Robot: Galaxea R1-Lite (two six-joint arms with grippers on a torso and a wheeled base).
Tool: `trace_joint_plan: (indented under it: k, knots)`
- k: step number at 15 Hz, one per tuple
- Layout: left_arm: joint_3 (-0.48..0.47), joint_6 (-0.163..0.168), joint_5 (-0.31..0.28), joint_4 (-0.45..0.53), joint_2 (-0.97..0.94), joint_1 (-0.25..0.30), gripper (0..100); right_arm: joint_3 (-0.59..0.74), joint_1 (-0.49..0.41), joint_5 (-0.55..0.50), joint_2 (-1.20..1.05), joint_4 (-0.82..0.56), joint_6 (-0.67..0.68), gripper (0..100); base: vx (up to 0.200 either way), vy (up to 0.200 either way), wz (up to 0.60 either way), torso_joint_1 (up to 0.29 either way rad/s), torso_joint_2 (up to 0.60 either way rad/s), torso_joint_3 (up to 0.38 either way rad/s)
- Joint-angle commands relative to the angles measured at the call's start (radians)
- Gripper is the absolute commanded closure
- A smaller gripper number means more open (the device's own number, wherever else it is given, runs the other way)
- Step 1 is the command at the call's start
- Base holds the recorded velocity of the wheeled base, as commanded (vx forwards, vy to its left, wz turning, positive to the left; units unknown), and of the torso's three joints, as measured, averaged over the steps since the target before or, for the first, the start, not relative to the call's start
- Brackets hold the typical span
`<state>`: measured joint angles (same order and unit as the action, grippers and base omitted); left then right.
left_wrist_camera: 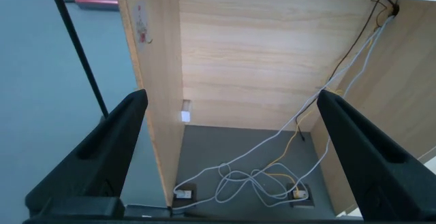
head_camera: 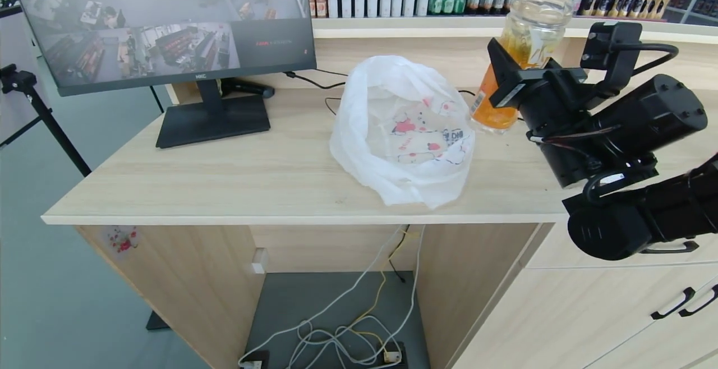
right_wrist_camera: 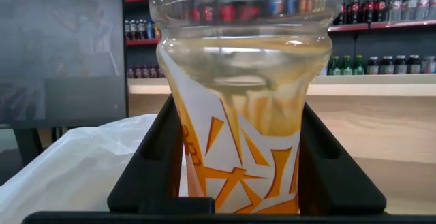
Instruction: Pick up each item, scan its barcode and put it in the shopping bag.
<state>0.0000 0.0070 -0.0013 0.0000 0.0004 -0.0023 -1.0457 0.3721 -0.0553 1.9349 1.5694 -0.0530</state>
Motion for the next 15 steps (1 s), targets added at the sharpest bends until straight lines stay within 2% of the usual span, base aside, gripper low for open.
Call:
trace_joint_plan:
  k: [1,3,9,15]
  knots:
    - [0.0,-0.001,0.001,0.0,0.0,0.001,0,0.007,0.036,0.023,-0.017,0.001,-0.022,100,0.0,0.0,0.0,0.0,0.0,0.0]
    - [0.0,0.001,0.001,0.0,0.0,0.001,0,-0.014,0.076,0.071,-0.016,-0.015,-0.067,100,0.0,0.0,0.0,0.0,0.0,0.0]
    - [0.0,0.002,0.0,0.0,0.0,0.001,0,-0.12,0.137,0.068,0.001,-0.178,-0.077,100,0.0,0.0,0.0,0.0,0.0,0.0]
    - [0.0,0.001,0.0,0.0,0.0,0.001,0,-0.335,0.154,0.071,0.099,-0.345,-0.077,100,0.0,0.0,0.0,0.0,0.0,0.0]
